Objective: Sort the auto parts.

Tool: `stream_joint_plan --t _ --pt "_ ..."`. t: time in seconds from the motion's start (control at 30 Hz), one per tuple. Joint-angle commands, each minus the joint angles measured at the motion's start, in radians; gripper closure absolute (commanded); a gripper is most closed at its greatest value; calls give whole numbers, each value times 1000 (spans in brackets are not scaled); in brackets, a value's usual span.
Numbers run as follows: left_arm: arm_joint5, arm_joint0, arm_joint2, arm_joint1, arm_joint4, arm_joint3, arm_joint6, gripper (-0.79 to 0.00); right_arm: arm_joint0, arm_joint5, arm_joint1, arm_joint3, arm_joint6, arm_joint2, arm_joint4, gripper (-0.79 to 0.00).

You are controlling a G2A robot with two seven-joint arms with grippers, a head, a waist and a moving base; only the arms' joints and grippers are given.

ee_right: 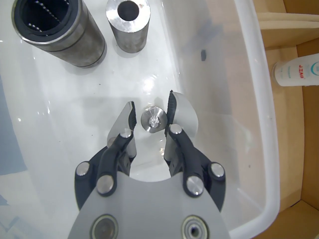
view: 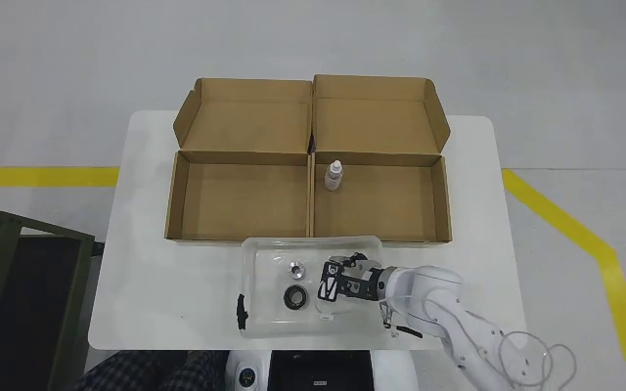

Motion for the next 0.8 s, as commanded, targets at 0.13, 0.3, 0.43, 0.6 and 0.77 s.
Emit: stream_joint_plan --t 0.13,0.3,0.43,0.6,0.77 --pt "0 0 0 0 0 0 0 -785 7 -8 -2 -22 8 -10 7 0" --pt "0 0 0 0 0 0 0 -785 -2 -17 -1 -62 3 -10 21 0" --pt "0 0 0 0 0 0 0 -785 -9 -14 1 -84 -27 1 44 0" --pt "0 0 0 0 0 0 0 -785 -25 -11 5 -101 -111 39 106 0" --pt "0 0 0 0 0 0 0 -785 -41 -26 11 -121 -212 83 141 0"
